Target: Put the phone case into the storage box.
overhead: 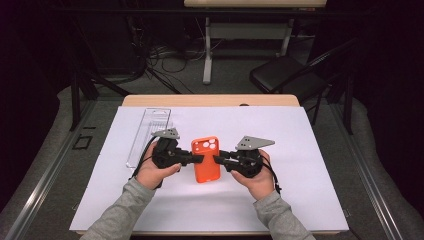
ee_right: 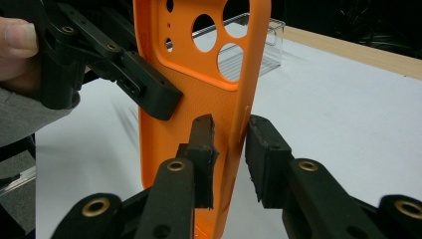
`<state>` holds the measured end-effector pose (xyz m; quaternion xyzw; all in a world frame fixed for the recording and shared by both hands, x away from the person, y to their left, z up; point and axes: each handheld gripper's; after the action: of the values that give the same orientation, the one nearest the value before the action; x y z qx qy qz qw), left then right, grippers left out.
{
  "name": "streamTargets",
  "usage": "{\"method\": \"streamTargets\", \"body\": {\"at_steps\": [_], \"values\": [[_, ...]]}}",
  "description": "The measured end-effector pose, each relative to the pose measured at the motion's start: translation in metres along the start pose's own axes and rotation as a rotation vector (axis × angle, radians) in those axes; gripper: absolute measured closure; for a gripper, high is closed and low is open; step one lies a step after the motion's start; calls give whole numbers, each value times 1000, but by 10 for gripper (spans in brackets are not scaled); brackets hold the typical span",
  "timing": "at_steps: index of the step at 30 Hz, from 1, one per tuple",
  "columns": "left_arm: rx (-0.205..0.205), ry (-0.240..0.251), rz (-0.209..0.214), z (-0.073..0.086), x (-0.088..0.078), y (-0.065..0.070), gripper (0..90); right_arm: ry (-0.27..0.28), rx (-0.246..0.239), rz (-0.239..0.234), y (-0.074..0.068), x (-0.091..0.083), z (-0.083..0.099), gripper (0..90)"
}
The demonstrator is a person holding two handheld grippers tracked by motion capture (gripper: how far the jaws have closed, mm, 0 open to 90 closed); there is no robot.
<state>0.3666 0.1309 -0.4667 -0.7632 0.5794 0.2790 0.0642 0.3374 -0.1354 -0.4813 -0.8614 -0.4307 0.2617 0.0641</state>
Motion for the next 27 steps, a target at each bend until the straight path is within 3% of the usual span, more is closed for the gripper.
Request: {"method": "streamTargets", "body": {"at_steps": [27], "values": [[3, -3, 9, 0, 0, 0, 817, -16, 30, -22, 5, 0, 0, 812]]}}
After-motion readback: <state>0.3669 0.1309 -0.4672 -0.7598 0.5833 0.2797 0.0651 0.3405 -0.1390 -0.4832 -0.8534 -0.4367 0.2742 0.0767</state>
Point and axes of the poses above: each handheld gripper's, and its own axes: x roughly forward along the jaws, z roughly out of its underside, y roughly to its right, and after that the axes turned 11 degrees about x, right-handed
